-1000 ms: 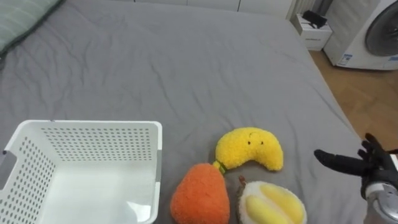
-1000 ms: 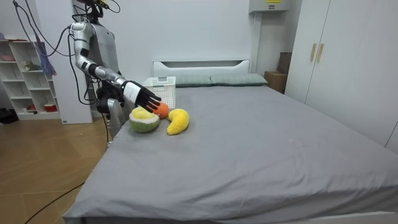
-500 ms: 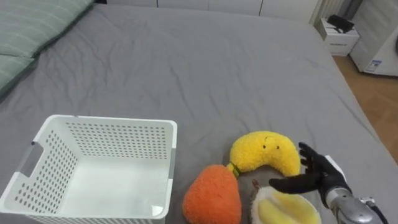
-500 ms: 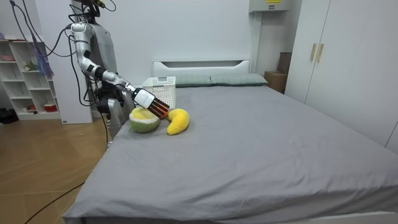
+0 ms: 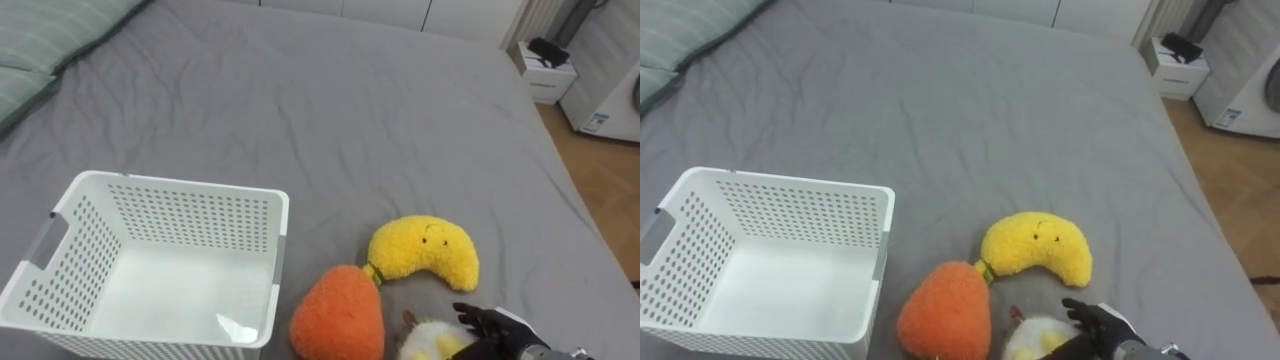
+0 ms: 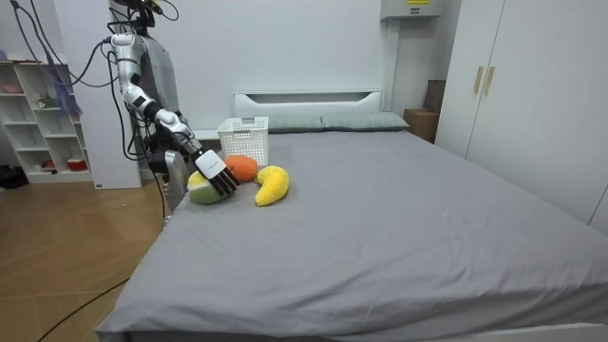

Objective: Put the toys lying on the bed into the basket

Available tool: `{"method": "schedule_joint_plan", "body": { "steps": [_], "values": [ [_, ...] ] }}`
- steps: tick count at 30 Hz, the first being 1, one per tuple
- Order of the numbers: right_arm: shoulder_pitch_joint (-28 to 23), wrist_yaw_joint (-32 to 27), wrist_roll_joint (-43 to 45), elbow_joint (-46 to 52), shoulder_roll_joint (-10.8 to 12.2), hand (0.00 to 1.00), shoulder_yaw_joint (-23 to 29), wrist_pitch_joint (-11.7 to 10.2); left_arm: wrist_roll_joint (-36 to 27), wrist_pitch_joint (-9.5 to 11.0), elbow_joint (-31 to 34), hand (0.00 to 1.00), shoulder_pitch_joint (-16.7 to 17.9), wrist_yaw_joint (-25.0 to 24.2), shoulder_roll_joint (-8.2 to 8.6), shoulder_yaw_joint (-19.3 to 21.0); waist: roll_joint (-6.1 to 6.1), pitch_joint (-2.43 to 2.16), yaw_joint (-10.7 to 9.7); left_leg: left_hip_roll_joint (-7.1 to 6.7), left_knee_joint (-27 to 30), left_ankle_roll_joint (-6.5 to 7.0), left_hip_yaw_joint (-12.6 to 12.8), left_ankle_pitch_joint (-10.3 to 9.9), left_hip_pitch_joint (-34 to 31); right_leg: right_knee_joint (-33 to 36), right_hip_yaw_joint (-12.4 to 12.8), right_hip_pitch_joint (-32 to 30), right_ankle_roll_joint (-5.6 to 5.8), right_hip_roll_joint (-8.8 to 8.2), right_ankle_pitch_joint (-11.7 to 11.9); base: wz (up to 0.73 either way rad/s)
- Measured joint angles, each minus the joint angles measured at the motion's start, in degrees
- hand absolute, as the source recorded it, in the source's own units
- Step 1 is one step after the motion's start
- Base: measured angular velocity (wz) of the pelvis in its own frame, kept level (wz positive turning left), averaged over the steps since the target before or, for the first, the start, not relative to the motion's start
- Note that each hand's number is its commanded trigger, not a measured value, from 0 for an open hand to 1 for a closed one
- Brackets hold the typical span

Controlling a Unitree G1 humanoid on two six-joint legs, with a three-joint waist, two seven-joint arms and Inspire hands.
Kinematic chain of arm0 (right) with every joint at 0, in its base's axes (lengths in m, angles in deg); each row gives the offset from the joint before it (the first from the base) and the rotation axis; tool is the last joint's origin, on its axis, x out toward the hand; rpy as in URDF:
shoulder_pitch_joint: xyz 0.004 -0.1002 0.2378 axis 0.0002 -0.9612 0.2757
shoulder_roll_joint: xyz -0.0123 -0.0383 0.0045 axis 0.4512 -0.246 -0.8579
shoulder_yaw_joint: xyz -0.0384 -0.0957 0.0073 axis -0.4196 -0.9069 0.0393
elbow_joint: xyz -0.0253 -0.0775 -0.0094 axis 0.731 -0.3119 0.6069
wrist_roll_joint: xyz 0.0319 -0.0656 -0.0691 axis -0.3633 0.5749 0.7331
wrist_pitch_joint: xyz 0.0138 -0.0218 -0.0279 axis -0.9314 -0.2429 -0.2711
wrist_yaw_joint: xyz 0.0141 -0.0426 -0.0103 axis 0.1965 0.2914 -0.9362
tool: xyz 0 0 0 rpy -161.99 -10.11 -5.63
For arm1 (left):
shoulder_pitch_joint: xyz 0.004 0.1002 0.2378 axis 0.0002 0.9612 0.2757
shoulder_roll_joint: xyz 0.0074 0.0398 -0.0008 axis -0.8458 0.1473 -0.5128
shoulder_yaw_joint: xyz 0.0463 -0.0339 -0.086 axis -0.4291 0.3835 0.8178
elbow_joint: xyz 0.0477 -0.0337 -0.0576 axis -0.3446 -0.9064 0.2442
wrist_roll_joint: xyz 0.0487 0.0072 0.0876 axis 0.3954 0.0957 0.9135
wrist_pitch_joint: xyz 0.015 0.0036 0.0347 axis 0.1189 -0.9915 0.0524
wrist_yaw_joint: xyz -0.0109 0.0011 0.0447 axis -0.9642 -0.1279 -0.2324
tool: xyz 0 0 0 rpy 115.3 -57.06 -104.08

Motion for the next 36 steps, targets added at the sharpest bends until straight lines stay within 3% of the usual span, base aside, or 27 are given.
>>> {"method": "schedule_joint_plan", "body": {
  "steps": [1,2,3,4,13,19,28,36],
  "values": [
    [0.2,0.2,0.5,-0.3,0.0,0.02,0.0,0.0,0.0,0.0,-0.1,0.0,0.0,-0.2,0.01,0.0,0.0,0.0,0.0,0.0,0.0,0.0,0.0,0.0,0.0,0.0,0.0,0.0,0.0,0.0,0.0,0.0],
    [0.5,0.5,1.3,-0.9,0.0,0.18,0.0,0.0,0.0,0.0,-0.3,0.0,-0.1,-0.5,0.01,0.0,-0.01,0.0,0.0,0.0,0.0,0.0,0.0,0.0,0.0,0.0,0.0,0.0,0.0,0.0,0.0,0.0],
    [0.8,0.9,1.7,-1.4,0.0,0.65,0.1,0.0,0.0,0.0,-0.3,0.0,-0.1,-0.8,0.01,0.0,0.0,0.0,0.0,0.0,0.0,0.0,-0.1,0.0,0.0,0.0,0.0,0.1,0.0,0.0,0.0,0.0],
    [0.9,1.2,1.9,-1.5,0.0,1.0,0.1,0.0,0.0,0.0,-0.3,0.0,-0.1,-1.0,0.01,0.0,0.01,0.01,0.0,0.0,0.0,0.0,-0.1,0.0,0.0,0.0,-0.1,0.1,0.0,0.0,0.0,0.0],
    [1.8,1.5,6.1,-1.6,0.0,1.0,0.1,0.0,0.0,0.1,-0.4,0.0,-0.7,-1.2,-0.04,-1.1,0.21,0.05,0.0,-0.02,0.1,0.0,-0.4,0.0,0.0,0.0,-0.4,0.3,0.0,-0.02,0.0,0.0],
    [1.8,1.7,7.8,-1.7,0.2,1.0,0.1,0.2,0.0,0.1,-0.7,0.0,-0.7,-1.3,-0.03,-1.3,0.66,0.32,-0.1,-0.05,0.1,0.0,-0.4,0.0,0.0,0.0,-0.4,0.2,0.0,-0.05,0.0,0.0],
    [1.9,1.4,7.8,-0.5,0.3,1.0,0.1,1.2,0.0,0.1,-0.6,0.0,-0.7,-1.2,-0.02,-1.3,0.53,0.11,0.1,-0.04,0.1,0.0,-0.3,0.0,0.0,0.0,-0.8,0.2,0.01,-0.11,0.0,0.0],
    [2.2,-0.5,8.6,8.1,-0.4,1.0,0.9,1.2,0.0,0.6,0.8,0.0,-0.3,-0.9,-0.01,-1.3,0.38,-0.02,-0.4,0.0,0.0,0.04,0.5,0.1,0.1,0.0,-0.2,0.0,0.01,-0.14,0.0,-0.04]
  ]
}}
